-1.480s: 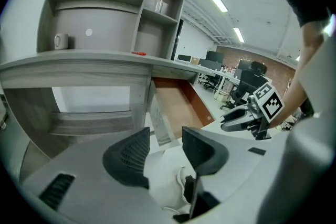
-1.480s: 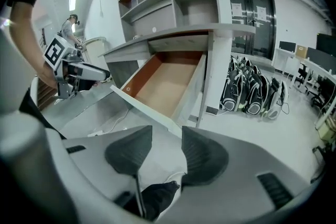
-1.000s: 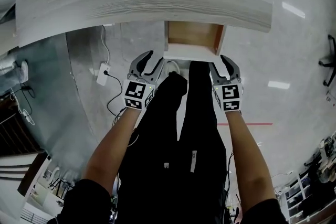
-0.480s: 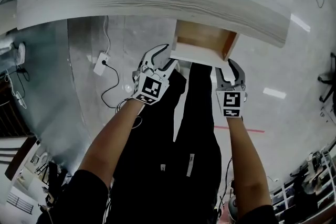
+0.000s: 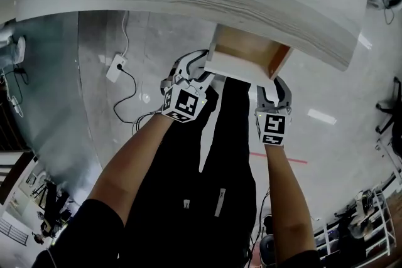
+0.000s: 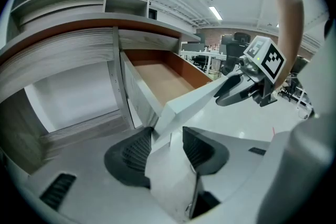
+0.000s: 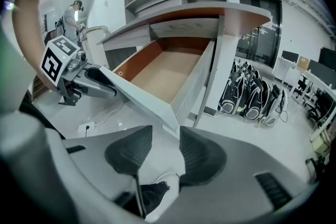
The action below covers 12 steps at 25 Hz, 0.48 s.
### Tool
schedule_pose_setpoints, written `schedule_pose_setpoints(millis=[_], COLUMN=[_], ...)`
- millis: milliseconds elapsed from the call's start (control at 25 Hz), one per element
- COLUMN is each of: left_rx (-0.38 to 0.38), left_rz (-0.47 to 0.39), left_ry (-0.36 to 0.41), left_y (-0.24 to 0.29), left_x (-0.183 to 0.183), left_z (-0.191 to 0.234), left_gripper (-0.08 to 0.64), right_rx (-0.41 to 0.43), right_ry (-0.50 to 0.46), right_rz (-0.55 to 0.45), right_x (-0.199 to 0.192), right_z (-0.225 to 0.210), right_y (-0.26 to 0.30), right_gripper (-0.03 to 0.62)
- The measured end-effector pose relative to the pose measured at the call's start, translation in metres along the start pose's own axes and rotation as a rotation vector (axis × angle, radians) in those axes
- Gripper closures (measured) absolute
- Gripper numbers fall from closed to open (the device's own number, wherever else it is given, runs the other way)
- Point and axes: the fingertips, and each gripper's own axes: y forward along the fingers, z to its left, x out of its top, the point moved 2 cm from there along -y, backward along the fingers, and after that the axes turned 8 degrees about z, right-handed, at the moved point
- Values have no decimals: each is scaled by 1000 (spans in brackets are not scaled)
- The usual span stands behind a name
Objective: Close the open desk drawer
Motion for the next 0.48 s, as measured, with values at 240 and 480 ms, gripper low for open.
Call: schedule_pose_setpoints(millis=[240,480], left_rx=[-5,-24], left_rz=[4,21], left_ry=[-6,-33], left_y=[9,8], left_x=[-3,-2], left_z=[3,6], left_gripper=[368,407], right_rx=[-13,-41], right_ry=[24,39], right_rz=[8,0], right_x=[-5,-3], right_z=[-2,-6], right_y=[5,7], right_gripper=[419,449])
